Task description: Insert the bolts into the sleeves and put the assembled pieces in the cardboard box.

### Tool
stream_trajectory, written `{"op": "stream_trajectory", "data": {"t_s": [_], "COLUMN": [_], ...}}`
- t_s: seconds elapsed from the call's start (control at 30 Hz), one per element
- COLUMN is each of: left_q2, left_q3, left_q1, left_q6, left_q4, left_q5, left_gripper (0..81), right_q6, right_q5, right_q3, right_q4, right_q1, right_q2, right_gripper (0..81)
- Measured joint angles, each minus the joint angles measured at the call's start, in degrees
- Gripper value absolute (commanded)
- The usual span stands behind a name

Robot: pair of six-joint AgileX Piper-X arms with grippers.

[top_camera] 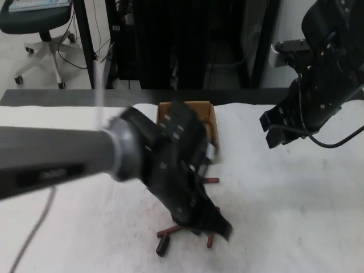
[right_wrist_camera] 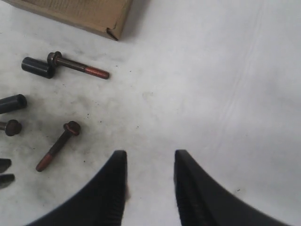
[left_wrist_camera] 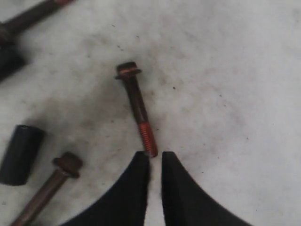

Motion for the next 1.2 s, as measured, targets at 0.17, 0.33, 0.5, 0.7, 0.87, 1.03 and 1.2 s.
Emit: {"op": "stream_trajectory", "data": {"t_s": [0.17,0.33,0.5,0.7,0.87,1.03,1.2], "left_q2": [4.4,6.1,7.1,13.0,15.5,15.5,15.5], "left_q3": [-3.0,-6.4,-10.0,-17.2,-20.8,-22.7,-22.9], "left_q1": [-3.2,-3.3,-3.3,-3.3,-3.3,-3.3,-3.0], "left_q6": [-1.3,-4.7,-5.1,-3.7,-3.0,-3.0,-3.0], "left_q4": [0.9,0.9,1.3,11.8,15.1,14.7,14.9], "left_q5": [-1.6,-6.4,-8.0,-8.3,-8.4,-9.9,-10.2], "left_gripper": [36.0,36.0,36.0,36.0,36.0,36.0,36.0], "right_q6": [0.0,-0.1,-0.1,-0.5,-0.5,-0.5,-0.5], "right_q5": [0.0,0.0,0.0,0.0,0.0,0.0,0.0], "right_q3": [0.0,0.0,0.0,0.0,0.0,0.0,0.0], "right_q4": [0.6,0.9,0.9,2.2,2.7,3.2,3.6], "right_q1": [-0.9,-2.6,-3.5,-3.6,-3.6,-3.6,-3.6], "right_q2": [-0.2,-0.2,-0.2,-0.2,-0.2,-0.2,-0.2], "right_gripper": [32.0,32.0,32.0,32.0,32.0,32.0,32.0]}}
